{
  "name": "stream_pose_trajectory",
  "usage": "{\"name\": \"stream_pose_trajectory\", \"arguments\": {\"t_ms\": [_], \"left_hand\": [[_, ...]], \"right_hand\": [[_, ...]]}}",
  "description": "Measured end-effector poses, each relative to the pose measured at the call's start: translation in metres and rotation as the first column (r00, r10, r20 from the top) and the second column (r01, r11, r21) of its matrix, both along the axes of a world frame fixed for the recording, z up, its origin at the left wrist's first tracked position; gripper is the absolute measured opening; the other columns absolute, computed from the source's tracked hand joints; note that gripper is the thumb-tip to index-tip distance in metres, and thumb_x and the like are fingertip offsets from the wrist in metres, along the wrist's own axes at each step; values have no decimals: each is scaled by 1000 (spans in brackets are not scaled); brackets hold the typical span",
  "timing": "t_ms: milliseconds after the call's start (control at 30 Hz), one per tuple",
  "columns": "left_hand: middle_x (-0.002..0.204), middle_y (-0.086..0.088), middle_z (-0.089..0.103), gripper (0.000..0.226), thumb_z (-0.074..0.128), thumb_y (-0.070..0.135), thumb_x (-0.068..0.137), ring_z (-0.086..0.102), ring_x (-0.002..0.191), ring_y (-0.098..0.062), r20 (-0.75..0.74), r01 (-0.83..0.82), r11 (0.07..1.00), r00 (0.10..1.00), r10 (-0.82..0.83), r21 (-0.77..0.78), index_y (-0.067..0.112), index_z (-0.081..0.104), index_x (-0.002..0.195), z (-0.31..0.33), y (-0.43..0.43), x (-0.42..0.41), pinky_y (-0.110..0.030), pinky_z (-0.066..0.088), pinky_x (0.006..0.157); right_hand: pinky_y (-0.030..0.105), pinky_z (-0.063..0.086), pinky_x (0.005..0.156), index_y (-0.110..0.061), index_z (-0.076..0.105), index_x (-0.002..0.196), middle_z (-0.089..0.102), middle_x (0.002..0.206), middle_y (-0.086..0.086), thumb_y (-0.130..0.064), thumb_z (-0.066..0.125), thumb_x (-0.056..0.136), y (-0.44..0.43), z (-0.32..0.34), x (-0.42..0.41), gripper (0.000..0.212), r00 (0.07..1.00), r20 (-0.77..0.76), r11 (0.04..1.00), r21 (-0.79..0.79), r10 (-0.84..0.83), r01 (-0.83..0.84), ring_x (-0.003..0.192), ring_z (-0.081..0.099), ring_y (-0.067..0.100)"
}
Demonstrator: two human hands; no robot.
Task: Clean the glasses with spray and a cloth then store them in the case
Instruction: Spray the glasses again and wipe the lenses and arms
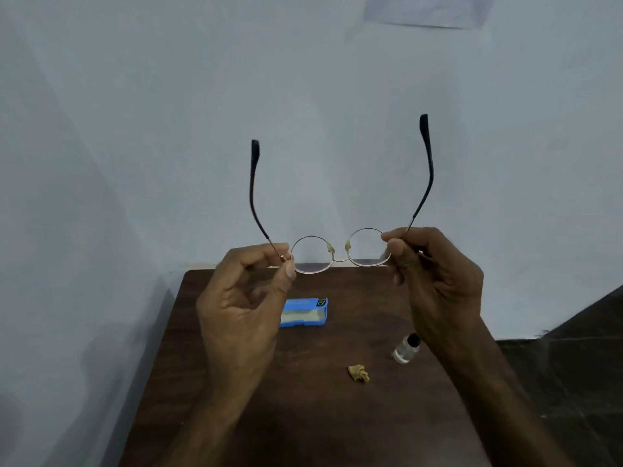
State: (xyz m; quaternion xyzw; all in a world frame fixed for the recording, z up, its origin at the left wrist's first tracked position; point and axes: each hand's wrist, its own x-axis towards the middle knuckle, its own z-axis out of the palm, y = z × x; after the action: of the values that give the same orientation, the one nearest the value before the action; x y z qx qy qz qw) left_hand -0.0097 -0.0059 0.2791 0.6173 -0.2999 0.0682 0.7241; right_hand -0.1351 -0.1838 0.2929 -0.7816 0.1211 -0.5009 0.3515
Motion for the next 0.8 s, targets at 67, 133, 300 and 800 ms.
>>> {"name": "stream_pose_trajectory", "arguments": {"t_ms": [67,133,300,800], "left_hand": [[102,-3,78,19,74,14,91,78,88,-26,-54,30,1000,998,-30,-6,10,73,109,-4,-5,-2,-33,65,78],[97,-3,79,18,73,14,91,79,85,-23,-126,76,997,989,-78,-19,8,73,108,-7,-9,-3,-34,66,75],[93,-2,81,22,76,18,85,80,88,-22,-245,146,988,958,-152,-42,10,75,106,-16,-21,-8,-43,66,80],[94,-10,80,15,81,5,83,79,91,-30,-264,81,997,962,-74,16,8,77,97,-54,-49,-40,-47,64,86]], "right_hand": [[24,53,69,-8,72,106,70,90,-3,-39,59,105,1,-3,-2,33,999,25,1000,-15,-23,24,72,66,13],[23,53,70,-11,72,107,69,90,-5,-40,58,105,1,-7,-6,32,999,25,999,-6,-33,33,72,66,11],[20,53,74,-6,73,110,69,93,-13,-24,63,104,-8,-24,-14,22,998,11,997,37,-63,63,79,65,0],[28,57,86,-24,59,140,69,118,-4,-26,59,106,-105,-117,-81,34,910,-364,948,168,-197,272,105,66,10]]}}
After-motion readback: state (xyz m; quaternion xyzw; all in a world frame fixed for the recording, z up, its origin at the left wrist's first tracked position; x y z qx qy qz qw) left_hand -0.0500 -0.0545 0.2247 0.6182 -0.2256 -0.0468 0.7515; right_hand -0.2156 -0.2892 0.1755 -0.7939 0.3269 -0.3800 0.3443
